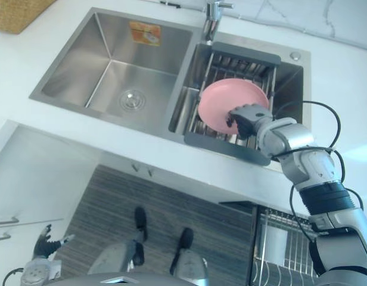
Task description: Walk over to the sink, pick up the cup, carry it to the dishwasher, place the cup inside the dishwasher, then close the dishwasher door
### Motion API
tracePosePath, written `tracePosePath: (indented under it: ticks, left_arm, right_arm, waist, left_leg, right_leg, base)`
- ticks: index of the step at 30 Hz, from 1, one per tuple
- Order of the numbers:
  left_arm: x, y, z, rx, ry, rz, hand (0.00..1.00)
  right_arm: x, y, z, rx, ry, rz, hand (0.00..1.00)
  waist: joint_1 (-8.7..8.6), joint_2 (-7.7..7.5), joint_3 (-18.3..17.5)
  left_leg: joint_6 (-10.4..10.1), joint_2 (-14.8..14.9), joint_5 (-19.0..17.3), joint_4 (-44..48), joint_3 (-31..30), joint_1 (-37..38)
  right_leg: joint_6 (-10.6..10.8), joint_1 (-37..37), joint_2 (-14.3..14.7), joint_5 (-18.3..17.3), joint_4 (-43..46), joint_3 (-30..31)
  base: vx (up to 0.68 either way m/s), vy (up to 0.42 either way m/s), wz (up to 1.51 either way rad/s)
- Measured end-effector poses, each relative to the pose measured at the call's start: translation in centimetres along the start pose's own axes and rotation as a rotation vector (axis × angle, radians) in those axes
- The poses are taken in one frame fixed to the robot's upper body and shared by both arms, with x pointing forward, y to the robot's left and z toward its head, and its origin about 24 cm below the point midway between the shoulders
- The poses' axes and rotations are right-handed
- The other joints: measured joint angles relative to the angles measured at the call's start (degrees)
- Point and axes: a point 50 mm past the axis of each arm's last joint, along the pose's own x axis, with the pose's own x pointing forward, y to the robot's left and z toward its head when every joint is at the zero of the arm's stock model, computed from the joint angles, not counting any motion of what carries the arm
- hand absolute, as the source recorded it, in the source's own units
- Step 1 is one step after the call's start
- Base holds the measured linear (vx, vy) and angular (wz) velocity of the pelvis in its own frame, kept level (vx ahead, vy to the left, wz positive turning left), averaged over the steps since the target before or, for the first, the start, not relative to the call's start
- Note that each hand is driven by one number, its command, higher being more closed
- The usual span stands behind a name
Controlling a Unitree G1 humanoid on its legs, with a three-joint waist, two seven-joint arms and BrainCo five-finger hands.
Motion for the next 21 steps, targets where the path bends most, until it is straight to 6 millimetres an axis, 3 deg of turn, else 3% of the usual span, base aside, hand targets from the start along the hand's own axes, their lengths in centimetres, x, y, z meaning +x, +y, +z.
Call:
tracePosePath:
  ticks: [16, 21]
  left_arm:
    - [0.3, 0.3, 0.9, 0.01, -0.053, 0.093, 0.0]
    - [0.2, 0.4, 1.1, 0.02, -0.067, 0.112, 0.0]
  right_arm:
    - [-0.3, -0.3, 0.8, -0.146, -0.032, -0.247, 1.0]
    - [-0.9, -1.5, 0.2, -0.164, -0.003, -0.374, 1.0]
  waist:
    - [-0.29, 0.33, 0.18]
    - [-0.76, 0.71, 0.4]
  left_leg:
    - [0.19, -0.05, 0.2, -0.01, -0.21, -0.45]
    - [0.12, -0.07, 0.15, -0.01, -0.34, -0.49]
  right_leg:
    - [0.0, -0.57, -0.01, 0.0, 0.34, 0.07]
    - [0.0, -0.58, -0.01, 0.0, 0.39, 0.03]
  base:
    - [0.0, 0.0, 0.0]
    - [0.0, 0.0, 0.0]
